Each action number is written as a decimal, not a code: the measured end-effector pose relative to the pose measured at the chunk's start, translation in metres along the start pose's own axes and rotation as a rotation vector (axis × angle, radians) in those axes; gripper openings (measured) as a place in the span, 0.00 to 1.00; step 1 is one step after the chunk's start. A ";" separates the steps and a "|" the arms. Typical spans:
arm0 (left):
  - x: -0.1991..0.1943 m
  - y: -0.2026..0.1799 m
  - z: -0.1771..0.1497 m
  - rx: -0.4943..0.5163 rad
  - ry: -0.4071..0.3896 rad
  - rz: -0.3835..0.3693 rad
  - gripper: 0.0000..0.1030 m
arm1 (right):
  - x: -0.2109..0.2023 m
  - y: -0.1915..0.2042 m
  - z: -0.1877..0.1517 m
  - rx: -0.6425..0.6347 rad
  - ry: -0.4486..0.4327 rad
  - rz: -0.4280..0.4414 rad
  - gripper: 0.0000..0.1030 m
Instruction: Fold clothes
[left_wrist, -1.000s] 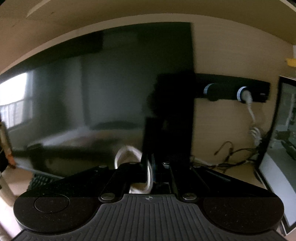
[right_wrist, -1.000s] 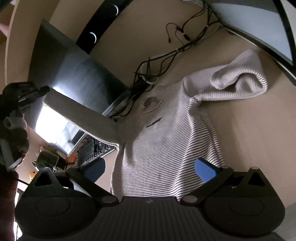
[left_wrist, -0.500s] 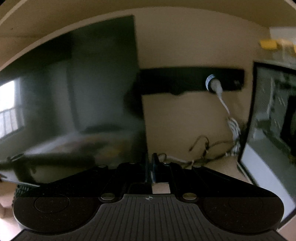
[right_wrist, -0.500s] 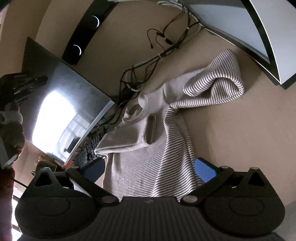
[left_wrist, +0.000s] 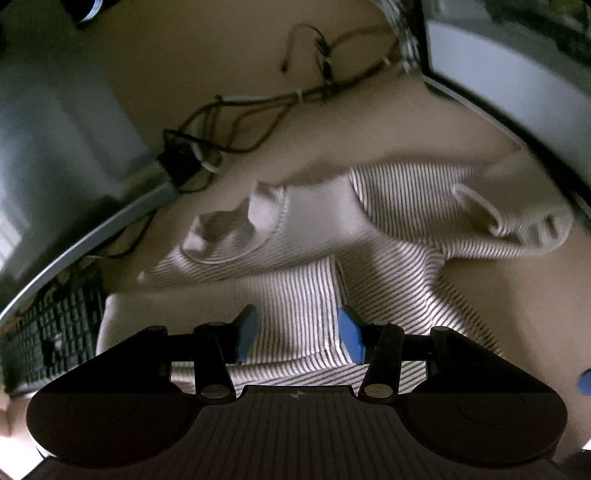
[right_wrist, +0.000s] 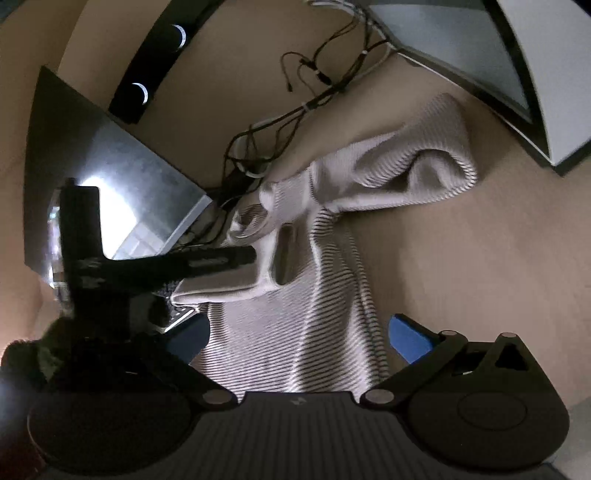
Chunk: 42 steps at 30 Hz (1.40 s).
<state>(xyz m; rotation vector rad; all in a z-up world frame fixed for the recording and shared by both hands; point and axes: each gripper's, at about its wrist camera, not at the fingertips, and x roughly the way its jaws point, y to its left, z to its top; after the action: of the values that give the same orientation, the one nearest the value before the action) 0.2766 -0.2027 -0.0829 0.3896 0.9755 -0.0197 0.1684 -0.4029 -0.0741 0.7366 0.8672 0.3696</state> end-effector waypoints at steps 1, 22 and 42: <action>0.007 0.000 0.002 -0.015 0.015 -0.003 0.50 | -0.002 -0.001 0.000 0.007 -0.004 -0.008 1.00; 0.030 -0.017 -0.002 0.047 0.067 -0.045 0.35 | -0.011 -0.018 -0.009 0.081 -0.013 -0.058 1.00; -0.059 0.088 0.061 -0.339 -0.111 -0.113 0.05 | -0.015 -0.019 -0.006 0.071 -0.016 -0.011 1.00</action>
<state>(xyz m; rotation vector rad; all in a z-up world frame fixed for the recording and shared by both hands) 0.3089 -0.1499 0.0225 0.0212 0.8713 0.0214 0.1552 -0.4219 -0.0818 0.7988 0.8722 0.3241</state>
